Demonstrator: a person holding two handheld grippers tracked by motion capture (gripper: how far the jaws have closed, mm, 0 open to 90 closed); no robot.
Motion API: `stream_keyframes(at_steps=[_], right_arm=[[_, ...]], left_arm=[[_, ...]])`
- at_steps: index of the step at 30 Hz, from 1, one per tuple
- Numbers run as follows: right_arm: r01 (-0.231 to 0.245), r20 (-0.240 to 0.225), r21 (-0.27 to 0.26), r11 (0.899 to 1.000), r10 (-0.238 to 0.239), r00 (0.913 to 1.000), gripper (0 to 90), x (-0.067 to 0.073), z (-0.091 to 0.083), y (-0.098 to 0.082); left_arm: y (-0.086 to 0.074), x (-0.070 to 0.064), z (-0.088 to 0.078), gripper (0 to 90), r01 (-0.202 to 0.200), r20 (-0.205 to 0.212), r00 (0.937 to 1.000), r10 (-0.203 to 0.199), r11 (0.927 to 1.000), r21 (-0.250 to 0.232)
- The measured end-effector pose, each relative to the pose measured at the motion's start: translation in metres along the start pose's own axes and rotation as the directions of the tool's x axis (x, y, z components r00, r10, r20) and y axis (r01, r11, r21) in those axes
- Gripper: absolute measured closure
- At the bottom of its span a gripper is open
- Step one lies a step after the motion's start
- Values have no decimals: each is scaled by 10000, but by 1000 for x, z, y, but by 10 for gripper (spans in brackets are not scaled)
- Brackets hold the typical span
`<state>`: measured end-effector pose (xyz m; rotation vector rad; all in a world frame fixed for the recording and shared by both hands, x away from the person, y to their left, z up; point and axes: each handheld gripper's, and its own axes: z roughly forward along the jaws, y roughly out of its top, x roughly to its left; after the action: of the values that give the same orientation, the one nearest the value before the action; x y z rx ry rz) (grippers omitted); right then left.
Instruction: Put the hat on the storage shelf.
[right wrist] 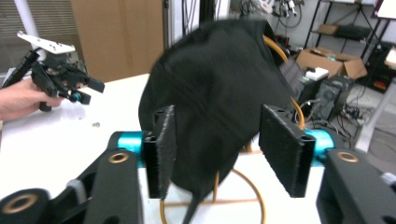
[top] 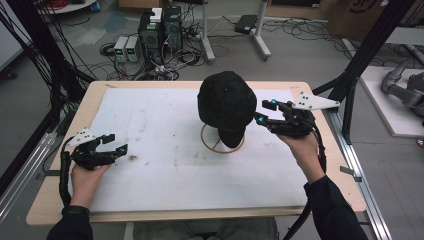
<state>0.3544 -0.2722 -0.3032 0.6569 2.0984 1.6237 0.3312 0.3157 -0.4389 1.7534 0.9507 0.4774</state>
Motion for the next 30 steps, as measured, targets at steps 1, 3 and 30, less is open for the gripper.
stream_keyframes(at_steps=[1, 3, 30], right_arm=[[-79, 60, 44, 10000, 78, 10000, 418, -1, -2, -4], [-161, 149, 109, 9998, 159, 9998, 391, -2, -5, -11], [-2048, 1957, 1086, 9728, 1810, 9638, 237, -17, -14, -119]], left_arm=[[0, 0, 0, 254, -23, 11, 10000, 23, 10000, 10], [0, -1, 2, 253, -41, 1, 10000, 41, 10000, -28], [7, -19, 22, 244, -637, 358, 9974, 630, 9978, 179]])
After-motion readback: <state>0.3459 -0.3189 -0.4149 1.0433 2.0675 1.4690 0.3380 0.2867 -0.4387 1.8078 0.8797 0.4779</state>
